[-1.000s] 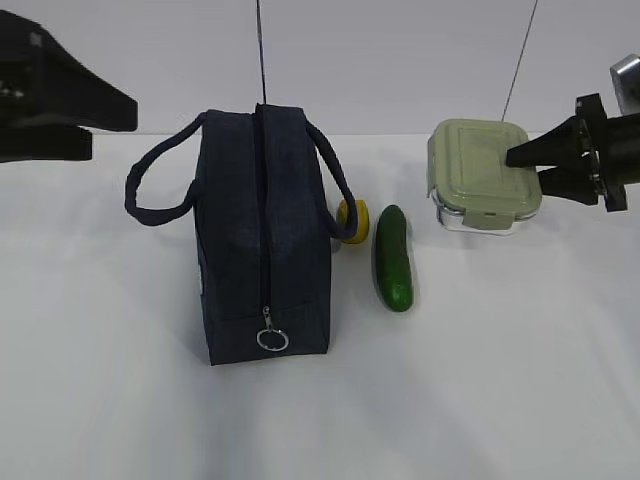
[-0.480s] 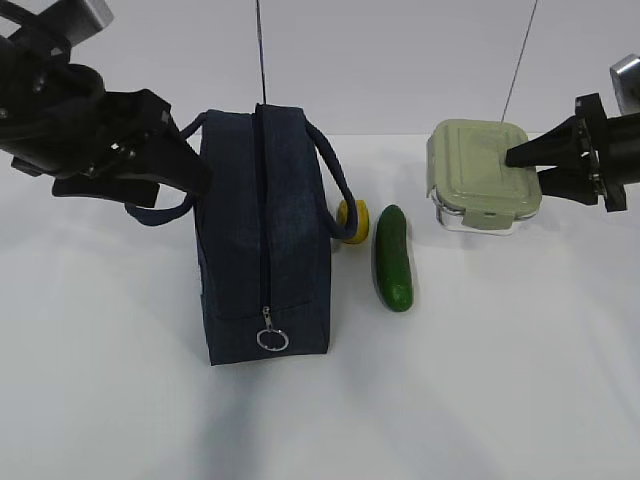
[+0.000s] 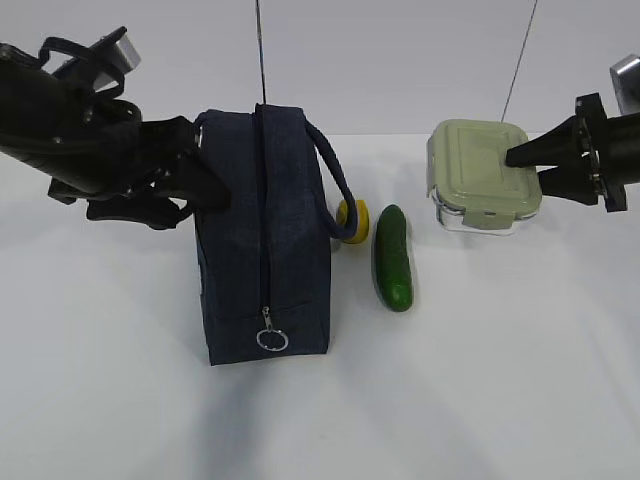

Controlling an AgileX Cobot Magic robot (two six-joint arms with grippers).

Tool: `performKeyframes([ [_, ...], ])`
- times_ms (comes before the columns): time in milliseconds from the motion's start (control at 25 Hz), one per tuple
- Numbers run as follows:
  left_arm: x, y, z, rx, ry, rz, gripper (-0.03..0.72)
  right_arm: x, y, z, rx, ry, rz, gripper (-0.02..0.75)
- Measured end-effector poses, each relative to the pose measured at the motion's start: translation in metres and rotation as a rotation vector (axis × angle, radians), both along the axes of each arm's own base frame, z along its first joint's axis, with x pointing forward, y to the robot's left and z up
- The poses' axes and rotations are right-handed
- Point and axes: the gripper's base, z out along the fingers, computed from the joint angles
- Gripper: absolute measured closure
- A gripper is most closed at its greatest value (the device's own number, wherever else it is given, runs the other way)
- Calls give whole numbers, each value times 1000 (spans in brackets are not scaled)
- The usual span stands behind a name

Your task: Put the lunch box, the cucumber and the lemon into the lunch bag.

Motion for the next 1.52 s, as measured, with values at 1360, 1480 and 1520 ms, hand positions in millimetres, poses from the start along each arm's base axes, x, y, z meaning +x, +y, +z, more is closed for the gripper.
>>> performKeyframes([
  [1360,11,0,3,-34,-84,86,661,1,0,2,22,-2,-16,396],
  [1480,11,0,3,-30,-90,79,668,2,0,4,40,-5,-29,396],
  [1520,11,0,3,-30,-90,79,668,2,0,4,41,-5,-30,396],
])
